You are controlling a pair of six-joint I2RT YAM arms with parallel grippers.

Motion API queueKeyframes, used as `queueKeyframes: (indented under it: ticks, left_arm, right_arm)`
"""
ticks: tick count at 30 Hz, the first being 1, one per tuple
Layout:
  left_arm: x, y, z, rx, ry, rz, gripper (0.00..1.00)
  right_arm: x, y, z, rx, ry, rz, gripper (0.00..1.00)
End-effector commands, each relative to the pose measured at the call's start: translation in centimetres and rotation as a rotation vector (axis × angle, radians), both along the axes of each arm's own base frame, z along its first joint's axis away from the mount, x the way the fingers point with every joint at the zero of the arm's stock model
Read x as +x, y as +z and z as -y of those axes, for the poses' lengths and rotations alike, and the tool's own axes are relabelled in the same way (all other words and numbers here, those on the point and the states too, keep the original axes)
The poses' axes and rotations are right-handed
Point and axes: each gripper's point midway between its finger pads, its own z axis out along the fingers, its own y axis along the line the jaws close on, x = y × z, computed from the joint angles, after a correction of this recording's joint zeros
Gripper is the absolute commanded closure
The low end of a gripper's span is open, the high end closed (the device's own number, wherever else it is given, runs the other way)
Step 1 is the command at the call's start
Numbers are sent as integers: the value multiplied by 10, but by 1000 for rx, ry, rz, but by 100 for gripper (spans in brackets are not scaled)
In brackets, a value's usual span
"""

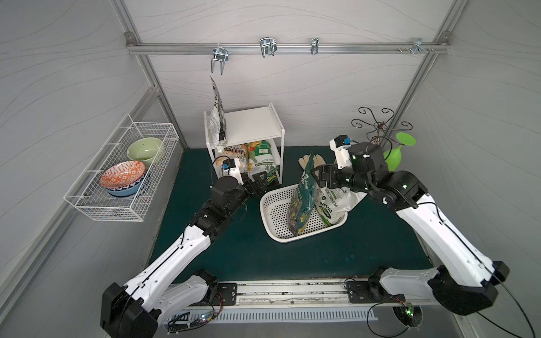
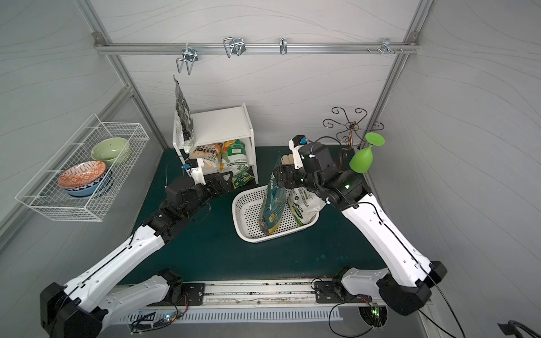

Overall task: Take down the fertilizer bag from the shelf
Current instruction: Adjust the fertilizer bag in the storage box.

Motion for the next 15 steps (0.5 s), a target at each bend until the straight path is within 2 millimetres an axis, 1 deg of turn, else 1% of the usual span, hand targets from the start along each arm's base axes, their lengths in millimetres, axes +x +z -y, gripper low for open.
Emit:
queueKeyframes:
  ticks: [1,2,5,8,11,15]
  left_arm:
    - [-6,-47,1,-77,-50,-175,7]
    - [-8,-61,0,-84,-51,-215,7]
    - [-12,-92,1,-70,-61,-292,8]
    - [-16,-118,2,-62,-66,-357,8]
    - [-18,-139,6,-54,-85,-417,9]
    - [-18,-155,13,-47,-115,-482,11]
  right_arm:
    - [7,-21,6,-89,-66,-79,26]
    - [9,-23,1,-91,-50,-91,29]
    - [11,-25,-12,-78,-16,-104,39]
    - [13,-26,-17,-69,-5,-107,42]
    - [13,-30,-21,-77,9,-127,46]
    - [12,-43,-23,-119,24,-169,48]
